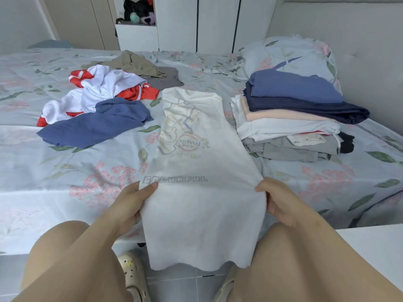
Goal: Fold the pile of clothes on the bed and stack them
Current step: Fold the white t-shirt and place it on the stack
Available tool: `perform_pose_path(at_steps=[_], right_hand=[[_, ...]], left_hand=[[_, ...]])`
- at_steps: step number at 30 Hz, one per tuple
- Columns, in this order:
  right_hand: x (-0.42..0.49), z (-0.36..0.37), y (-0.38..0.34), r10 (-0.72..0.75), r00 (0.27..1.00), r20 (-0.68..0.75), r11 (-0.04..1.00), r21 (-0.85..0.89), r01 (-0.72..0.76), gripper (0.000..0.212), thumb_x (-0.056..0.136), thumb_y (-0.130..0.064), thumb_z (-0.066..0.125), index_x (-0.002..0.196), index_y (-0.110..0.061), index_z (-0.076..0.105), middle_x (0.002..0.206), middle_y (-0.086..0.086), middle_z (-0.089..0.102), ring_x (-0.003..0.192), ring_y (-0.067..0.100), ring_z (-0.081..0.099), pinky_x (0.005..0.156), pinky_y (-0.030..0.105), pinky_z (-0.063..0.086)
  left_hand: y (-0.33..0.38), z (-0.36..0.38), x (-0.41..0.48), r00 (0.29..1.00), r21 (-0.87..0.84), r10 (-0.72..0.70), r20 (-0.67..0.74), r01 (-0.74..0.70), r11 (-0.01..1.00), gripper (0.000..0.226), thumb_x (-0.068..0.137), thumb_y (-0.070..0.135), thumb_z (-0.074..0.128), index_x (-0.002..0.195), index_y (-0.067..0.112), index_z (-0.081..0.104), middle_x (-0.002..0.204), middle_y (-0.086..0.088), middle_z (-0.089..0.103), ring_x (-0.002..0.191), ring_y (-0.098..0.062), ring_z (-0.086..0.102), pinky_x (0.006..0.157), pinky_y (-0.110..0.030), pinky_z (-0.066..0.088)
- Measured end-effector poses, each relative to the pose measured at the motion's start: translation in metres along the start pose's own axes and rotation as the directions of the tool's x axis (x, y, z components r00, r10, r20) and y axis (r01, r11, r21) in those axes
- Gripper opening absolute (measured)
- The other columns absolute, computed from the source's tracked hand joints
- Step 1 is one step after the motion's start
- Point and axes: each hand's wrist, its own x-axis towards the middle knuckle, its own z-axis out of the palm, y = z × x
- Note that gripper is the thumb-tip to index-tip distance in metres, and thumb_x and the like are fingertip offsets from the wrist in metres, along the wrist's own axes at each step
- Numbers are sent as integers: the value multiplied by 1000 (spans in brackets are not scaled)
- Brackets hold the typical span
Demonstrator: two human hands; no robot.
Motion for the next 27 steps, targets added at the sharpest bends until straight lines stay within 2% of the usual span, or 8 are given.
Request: perform_pose_path(at_steps=[3, 6, 8, 12, 15, 21, 24, 27], right_hand=[[-3, 5, 2, 83, 993, 82, 996, -45, -79, 27, 79, -4, 59, 106, -1, 64, 102, 14, 69, 90, 27, 63, 79, 34, 50], [-8, 9, 0, 108, 980, 168, 981, -176, -78, 20, 84, -5, 63, 104, -6, 68, 102, 10, 73, 92, 23, 68, 86, 37, 52], [-11, 9, -6, 90, 976, 199, 980, -192, -51, 23, 76, -6, 71, 99, -9, 70, 98, 8, 74, 86, 19, 71, 81, 33, 56], [-12, 10, -20, -21, 984, 179, 996, -83, 36, 36, 60, -6, 71, 96, -9, 70, 93, 9, 74, 78, 18, 72, 64, 26, 58], [-8, 19, -35, -145, 984, 102, 989, 54, 140, 25, 75, 0, 65, 98, -7, 67, 90, 9, 73, 78, 22, 69, 64, 27, 56], [27, 45, -74, -390, 916, -94, 901, 167, 401, 23, 84, 8, 57, 90, -14, 61, 75, -1, 72, 68, 13, 67, 60, 23, 55], [58, 56, -84, -459, 880, -124, 888, -72, 453, 35, 83, 8, 58, 91, -26, 58, 83, -2, 69, 74, 14, 65, 68, 29, 53], [98, 54, -76, -453, 880, -146, 795, -513, 324, 29, 80, -7, 58, 98, -29, 55, 102, 4, 65, 95, 23, 60, 83, 36, 50]], left_hand=[[-2, 1, -3, 993, 98, -53, 110, 42, 994, 31, 84, 25, 67, 109, 6, 65, 103, -12, 72, 84, -22, 72, 64, -27, 58], [6, -2, -7, 970, 172, -97, 225, 58, 983, 83, 38, 40, 95, 110, 7, 67, 106, -13, 71, 94, -29, 70, 69, -32, 59], [14, -3, -8, 962, 200, -116, 246, 67, 978, 95, 23, 39, 96, 108, 6, 68, 105, -14, 71, 94, -30, 70, 69, -33, 59], [33, -3, -5, 991, 84, -34, 128, 23, 996, 58, 55, 29, 86, 106, 6, 68, 101, -14, 72, 82, -22, 72, 62, -27, 58], [51, 6, 1, 997, 11, 16, 81, -16, 1000, 20, 84, 18, 63, 103, 10, 67, 93, -8, 74, 76, -16, 72, 62, -25, 57], [95, 33, 43, 977, -55, 211, -29, -213, 976, 16, 90, 11, 61, 105, 16, 64, 93, -1, 72, 79, -14, 69, 64, -27, 55], [95, 42, 85, 944, 181, 317, -93, -297, 937, 30, 87, 9, 65, 115, 15, 59, 110, -5, 65, 98, -23, 63, 84, -37, 52], [84, 44, 124, 908, 713, 375, -186, -138, 687, 50, 87, 29, 65, 131, 11, 48, 142, -5, 38, 127, -33, 39, 106, -36, 33]])
